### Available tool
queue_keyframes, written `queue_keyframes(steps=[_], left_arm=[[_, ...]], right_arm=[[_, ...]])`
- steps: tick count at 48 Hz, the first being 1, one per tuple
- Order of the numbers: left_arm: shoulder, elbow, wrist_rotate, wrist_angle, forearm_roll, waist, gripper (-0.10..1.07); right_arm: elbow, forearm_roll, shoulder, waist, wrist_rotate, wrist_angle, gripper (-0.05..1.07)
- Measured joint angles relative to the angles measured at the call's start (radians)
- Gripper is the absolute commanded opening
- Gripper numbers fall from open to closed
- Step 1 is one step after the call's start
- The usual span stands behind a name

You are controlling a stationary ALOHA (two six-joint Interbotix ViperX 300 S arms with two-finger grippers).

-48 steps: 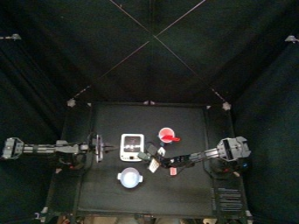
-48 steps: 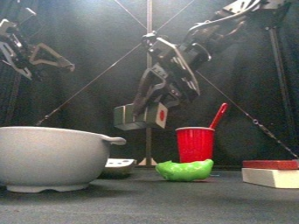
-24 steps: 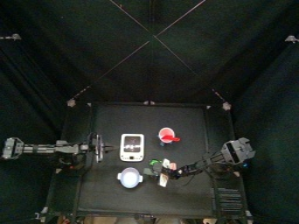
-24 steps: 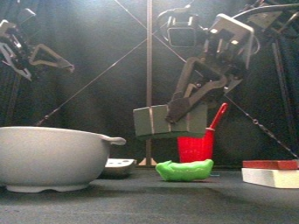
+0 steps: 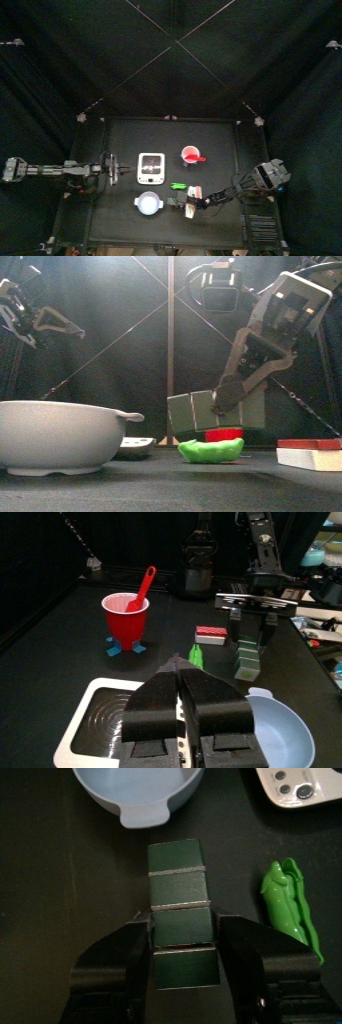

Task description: Place green sushi below peas

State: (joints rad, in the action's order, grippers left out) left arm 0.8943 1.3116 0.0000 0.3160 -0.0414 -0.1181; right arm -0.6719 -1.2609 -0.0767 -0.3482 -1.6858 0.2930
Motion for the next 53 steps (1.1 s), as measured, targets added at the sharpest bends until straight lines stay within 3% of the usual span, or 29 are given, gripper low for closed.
queue_keyframes(steps=[17,35,53], left_arm=[[0.0,0.0,0.0,0.002,0.0,0.0,0.32],[0.0,0.0,0.0,0.002,0.0,0.0,0.32],[0.002,0.0,0.0,0.002,0.0,0.0,0.32]], right_arm=[[-0.005,0.032,-0.028,0.0,-0.002,-0.002,0.54],[-0.005,0.037,-0.028,0.005,-0.002,-0.003,0.76],[-0.005,0.049,-0.028,0.008,-0.002,0.005,0.79]])
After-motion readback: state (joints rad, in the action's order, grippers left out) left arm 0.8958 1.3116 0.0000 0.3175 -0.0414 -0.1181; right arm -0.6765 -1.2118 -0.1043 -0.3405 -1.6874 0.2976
